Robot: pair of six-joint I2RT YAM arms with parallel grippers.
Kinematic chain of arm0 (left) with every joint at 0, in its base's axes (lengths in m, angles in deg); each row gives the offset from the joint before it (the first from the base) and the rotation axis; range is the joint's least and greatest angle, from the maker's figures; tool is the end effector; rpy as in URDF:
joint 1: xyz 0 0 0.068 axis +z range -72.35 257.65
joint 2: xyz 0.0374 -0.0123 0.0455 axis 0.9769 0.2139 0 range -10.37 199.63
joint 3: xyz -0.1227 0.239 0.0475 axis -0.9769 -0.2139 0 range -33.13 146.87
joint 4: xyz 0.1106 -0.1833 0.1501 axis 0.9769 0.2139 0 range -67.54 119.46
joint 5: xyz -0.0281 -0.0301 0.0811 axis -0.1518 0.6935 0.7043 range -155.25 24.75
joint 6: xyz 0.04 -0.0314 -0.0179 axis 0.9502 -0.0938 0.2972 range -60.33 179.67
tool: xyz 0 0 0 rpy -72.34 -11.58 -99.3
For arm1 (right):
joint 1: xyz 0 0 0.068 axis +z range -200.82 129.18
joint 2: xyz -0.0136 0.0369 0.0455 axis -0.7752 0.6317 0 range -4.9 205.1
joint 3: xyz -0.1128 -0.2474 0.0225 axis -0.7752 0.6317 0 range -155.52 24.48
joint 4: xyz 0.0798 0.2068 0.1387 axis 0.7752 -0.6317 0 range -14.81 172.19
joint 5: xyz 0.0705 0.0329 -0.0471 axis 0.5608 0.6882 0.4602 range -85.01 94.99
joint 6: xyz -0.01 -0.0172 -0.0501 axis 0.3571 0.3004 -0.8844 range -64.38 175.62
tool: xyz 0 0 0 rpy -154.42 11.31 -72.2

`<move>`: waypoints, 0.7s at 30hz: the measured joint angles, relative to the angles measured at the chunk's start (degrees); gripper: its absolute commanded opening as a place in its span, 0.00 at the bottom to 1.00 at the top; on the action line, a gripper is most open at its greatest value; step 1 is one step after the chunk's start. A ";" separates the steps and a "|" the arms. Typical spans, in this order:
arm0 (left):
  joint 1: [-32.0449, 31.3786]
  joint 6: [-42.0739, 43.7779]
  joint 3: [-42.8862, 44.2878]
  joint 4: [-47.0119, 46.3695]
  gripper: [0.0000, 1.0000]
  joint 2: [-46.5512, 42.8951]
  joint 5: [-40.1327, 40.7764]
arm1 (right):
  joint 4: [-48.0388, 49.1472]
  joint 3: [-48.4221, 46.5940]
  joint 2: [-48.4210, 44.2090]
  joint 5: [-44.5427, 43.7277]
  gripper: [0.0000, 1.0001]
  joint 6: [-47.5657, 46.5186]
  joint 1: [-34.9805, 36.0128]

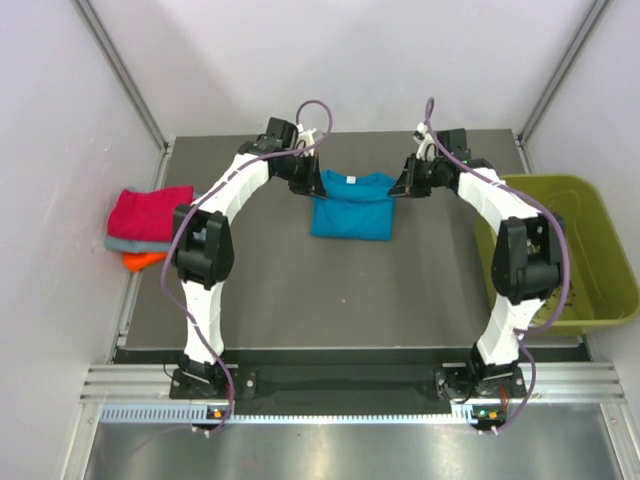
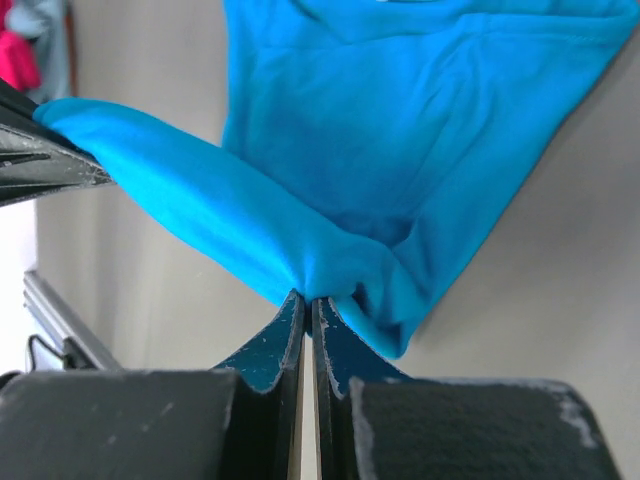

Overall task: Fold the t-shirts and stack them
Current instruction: Fold the tshirt

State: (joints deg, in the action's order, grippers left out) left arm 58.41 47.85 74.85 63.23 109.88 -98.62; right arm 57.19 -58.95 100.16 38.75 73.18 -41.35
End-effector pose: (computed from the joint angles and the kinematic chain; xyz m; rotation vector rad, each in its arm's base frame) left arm 0.4351 -0.1725 0.2652 0.4139 2.4915 -0.9506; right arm 0.4008 0.0868 0.2586 -0.1188 2.3974 0.9247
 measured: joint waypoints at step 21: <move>3.23 0.70 22.93 -0.48 0.01 21.75 1.95 | 1.60 -22.14 21.18 -4.39 0.00 -2.32 0.02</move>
State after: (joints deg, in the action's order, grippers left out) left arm 61.64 48.55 97.78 62.75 131.63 -96.67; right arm 58.79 -81.10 121.34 34.36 70.86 -41.33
